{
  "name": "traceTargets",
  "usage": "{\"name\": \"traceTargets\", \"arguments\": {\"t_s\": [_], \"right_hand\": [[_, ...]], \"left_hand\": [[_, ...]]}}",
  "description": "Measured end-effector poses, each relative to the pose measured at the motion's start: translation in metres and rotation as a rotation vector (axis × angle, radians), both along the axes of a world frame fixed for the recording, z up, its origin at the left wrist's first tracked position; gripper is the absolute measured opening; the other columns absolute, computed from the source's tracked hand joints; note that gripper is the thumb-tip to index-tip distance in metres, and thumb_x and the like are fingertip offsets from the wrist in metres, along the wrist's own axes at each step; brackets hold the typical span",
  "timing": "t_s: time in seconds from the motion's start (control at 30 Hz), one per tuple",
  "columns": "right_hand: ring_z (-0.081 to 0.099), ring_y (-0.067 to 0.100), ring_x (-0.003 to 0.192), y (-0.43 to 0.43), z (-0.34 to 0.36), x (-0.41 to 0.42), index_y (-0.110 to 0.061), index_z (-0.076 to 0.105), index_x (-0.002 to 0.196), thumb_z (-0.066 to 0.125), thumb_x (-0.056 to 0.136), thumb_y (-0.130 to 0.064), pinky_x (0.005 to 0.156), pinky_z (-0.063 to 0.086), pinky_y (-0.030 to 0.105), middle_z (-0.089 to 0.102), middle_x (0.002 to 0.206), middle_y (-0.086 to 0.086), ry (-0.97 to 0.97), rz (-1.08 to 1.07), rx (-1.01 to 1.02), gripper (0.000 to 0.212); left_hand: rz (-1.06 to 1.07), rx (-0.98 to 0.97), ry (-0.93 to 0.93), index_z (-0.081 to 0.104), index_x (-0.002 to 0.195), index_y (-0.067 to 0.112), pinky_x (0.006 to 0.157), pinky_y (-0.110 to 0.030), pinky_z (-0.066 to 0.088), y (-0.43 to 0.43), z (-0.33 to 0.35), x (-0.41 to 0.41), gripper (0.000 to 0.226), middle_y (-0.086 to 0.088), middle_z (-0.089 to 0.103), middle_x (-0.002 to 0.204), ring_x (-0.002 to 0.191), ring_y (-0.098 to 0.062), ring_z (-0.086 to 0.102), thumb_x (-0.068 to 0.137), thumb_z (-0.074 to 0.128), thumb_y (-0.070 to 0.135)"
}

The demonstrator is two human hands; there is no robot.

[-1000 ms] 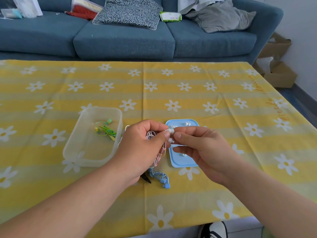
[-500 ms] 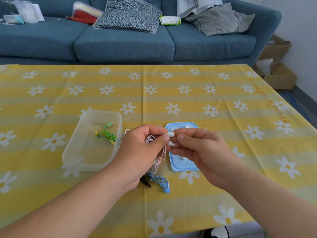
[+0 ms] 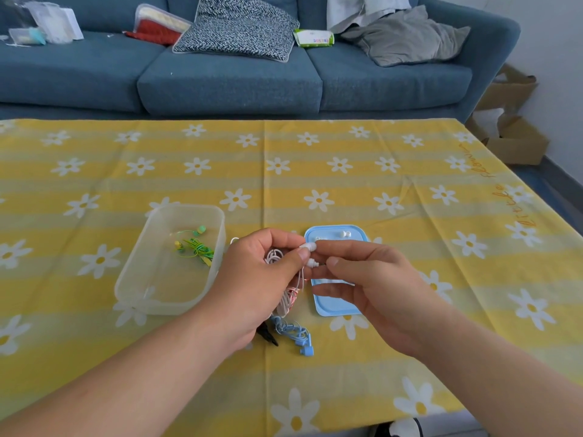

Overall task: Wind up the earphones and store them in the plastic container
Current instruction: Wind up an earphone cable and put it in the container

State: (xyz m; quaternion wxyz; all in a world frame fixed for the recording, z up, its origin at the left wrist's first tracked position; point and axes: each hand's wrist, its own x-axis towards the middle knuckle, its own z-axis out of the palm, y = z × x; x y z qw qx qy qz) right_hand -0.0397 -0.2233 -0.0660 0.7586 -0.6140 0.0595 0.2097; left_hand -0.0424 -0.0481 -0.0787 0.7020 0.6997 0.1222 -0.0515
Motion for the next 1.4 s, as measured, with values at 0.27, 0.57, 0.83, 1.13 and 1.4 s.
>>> {"name": "traceTargets", "arguments": {"t_s": [0.27,0.57,0.83,1.13,1.4], "right_hand": [[0.077,0.018,0.080,-0.015,-0.005,0.010,-0.014,0.076,0.106,0.058,0.096,0.001,0.074,0.063,0.033,0.080,0.089,0.001,-0.157,-0.059,-0.539,0.026],[0.070,0.021,0.065,-0.018,-0.029,0.018,-0.013,0.072,0.081,0.065,0.091,-0.014,0.057,0.059,0.027,0.071,0.083,0.003,-0.231,0.228,-1.199,0.013],[0.071,0.021,0.077,-0.015,-0.031,0.020,-0.017,0.074,0.083,0.062,0.091,-0.012,0.058,0.052,0.022,0.073,0.084,0.001,-0.243,0.319,-1.276,0.016],[0.073,0.021,0.066,-0.006,0.001,0.016,-0.003,0.077,0.086,0.076,0.087,-0.009,0.063,0.059,0.023,0.077,0.082,0.016,-0.046,-0.024,-0.508,0.006],[0.075,0.024,0.078,0.006,0.007,0.020,0.005,0.073,0.094,0.076,0.074,-0.006,0.068,0.062,0.027,0.074,0.090,0.023,0.122,-0.038,0.028,0.023]], "left_hand": [[-0.017,-0.152,0.079,0.073,0.097,0.009,0.058,-0.024,0.057,0.001,0.007,0.000,0.011,-0.012,0.077,0.079,0.062,-0.016,0.073,0.088,0.076,0.005],[-0.048,-0.208,0.107,0.070,0.105,0.003,0.056,-0.025,0.057,0.003,0.005,0.001,0.015,-0.005,0.073,0.067,0.064,-0.016,0.071,0.091,0.071,-0.002],[-0.044,-0.274,0.113,0.069,0.105,0.003,0.060,-0.024,0.059,0.006,0.006,0.002,0.018,-0.009,0.075,0.072,0.071,-0.021,0.074,0.089,0.072,-0.005],[-0.040,-0.326,0.106,0.069,0.111,0.003,0.065,-0.029,0.060,0.008,0.005,0.006,0.030,-0.008,0.078,0.080,0.075,-0.023,0.074,0.084,0.076,-0.006],[-0.020,-0.402,0.095,0.071,0.111,0.005,0.064,-0.031,0.063,0.011,0.009,0.009,0.032,-0.005,0.077,0.080,0.072,-0.025,0.077,0.083,0.073,-0.011]]}}
